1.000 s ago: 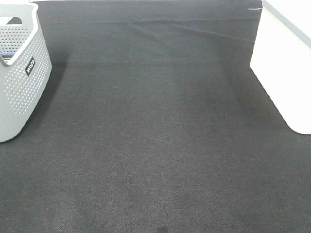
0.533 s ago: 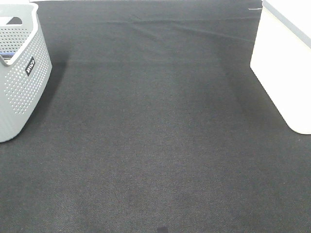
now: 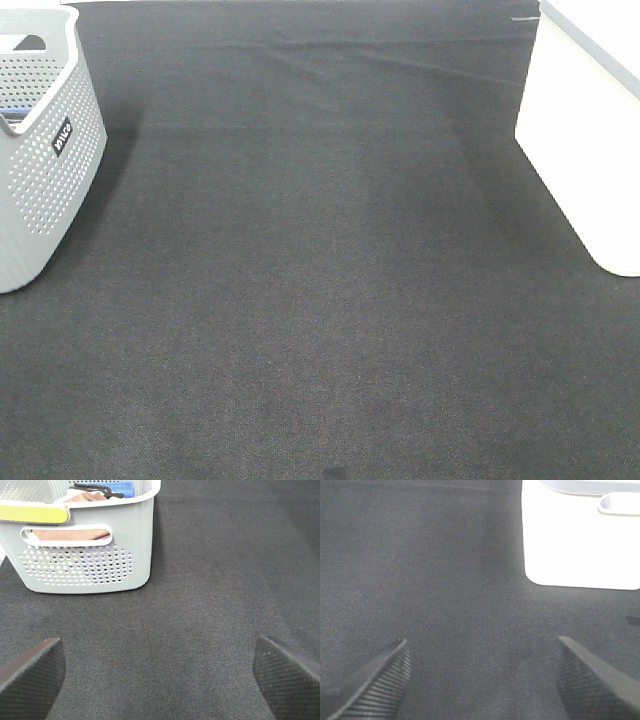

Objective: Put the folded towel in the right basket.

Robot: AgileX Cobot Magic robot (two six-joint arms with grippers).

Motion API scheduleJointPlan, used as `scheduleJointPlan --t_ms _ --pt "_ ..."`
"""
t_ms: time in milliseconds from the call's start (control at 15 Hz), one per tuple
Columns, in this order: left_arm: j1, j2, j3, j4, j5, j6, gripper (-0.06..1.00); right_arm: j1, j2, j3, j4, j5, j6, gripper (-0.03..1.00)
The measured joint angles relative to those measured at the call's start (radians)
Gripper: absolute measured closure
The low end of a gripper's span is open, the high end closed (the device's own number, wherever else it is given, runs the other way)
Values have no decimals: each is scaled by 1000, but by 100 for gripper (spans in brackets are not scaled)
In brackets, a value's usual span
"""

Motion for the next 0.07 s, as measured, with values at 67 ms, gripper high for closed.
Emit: scheduleJointPlan --t_ms 67 --pt "0 0 0 0 0 0 -2 0 0 0 0 0 0 22"
